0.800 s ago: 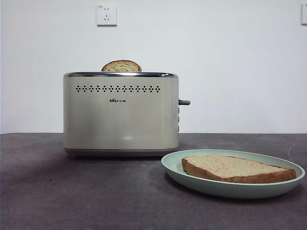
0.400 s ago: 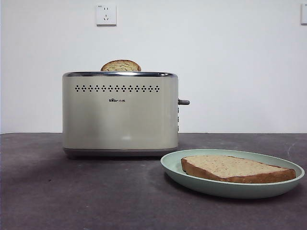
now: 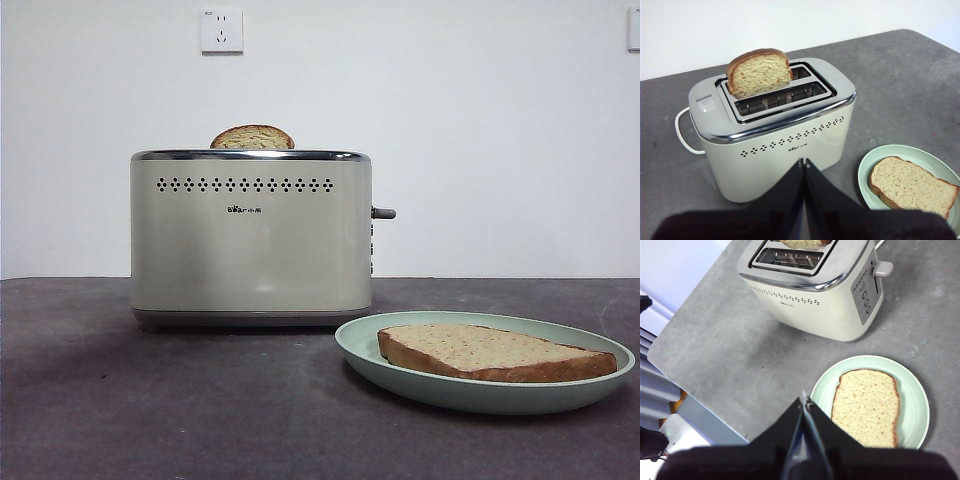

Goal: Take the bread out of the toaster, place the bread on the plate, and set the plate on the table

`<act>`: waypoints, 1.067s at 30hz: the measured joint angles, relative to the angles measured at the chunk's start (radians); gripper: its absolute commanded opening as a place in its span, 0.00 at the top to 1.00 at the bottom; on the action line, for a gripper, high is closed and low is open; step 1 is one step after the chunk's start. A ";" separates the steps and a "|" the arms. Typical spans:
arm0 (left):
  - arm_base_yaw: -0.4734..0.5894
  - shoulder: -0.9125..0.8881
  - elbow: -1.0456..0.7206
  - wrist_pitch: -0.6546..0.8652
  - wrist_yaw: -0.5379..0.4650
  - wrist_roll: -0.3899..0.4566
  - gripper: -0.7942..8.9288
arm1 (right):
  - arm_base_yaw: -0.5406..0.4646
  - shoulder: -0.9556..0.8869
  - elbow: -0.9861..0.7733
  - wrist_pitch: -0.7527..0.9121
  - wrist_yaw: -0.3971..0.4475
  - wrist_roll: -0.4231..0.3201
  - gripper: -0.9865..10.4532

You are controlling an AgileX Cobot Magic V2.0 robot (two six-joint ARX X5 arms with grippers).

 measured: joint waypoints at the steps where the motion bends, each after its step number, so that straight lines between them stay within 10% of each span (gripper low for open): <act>1: 0.000 0.000 0.000 0.000 0.000 0.000 0.92 | 0.000 0.000 0.000 0.000 0.000 0.000 0.91; 18: 0.085 -0.043 -0.003 -0.024 -0.006 0.002 0.92 | 0.000 0.000 0.000 0.000 0.000 0.000 0.91; 32: 0.423 -0.390 -0.541 0.621 0.155 -0.049 0.92 | 0.000 0.000 0.000 0.000 0.000 0.000 0.91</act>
